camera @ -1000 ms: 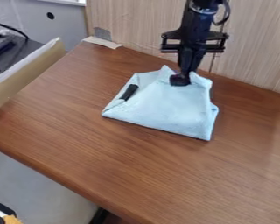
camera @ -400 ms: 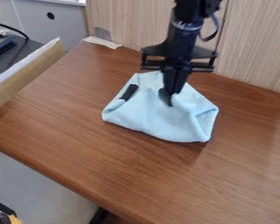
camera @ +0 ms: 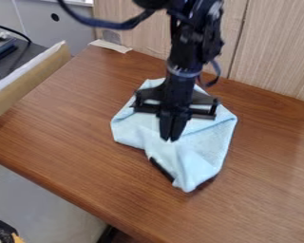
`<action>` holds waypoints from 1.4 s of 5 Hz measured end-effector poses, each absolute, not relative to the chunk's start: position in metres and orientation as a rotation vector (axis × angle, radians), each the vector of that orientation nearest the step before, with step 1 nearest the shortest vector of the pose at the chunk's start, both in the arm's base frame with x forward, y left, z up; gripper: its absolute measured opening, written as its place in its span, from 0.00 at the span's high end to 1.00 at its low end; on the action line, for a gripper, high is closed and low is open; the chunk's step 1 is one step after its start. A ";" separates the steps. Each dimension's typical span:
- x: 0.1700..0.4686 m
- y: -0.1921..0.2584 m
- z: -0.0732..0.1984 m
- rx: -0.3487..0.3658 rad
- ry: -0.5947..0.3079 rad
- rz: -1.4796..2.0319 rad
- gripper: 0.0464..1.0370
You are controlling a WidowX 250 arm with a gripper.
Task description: Unfold the cloth from top left to bottom right
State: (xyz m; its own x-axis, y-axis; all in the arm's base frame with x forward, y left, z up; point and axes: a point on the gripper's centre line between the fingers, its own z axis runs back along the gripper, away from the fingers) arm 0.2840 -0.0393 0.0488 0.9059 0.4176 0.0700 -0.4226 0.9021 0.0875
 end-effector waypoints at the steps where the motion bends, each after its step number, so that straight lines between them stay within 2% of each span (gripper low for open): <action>1: 0.273 -0.044 0.039 0.102 -0.028 0.421 0.99; 2: 0.268 -0.049 0.035 0.111 -0.013 0.410 0.98; 3: 0.270 -0.048 0.037 0.130 -0.020 0.381 0.84; 4: 0.283 -0.050 0.047 0.138 -0.053 0.341 0.59; 5: 0.290 -0.051 0.054 0.140 -0.075 0.324 0.29; 6: 0.295 -0.048 0.063 0.132 -0.085 0.292 0.04; 7: 0.304 -0.046 0.073 0.109 -0.091 0.237 0.03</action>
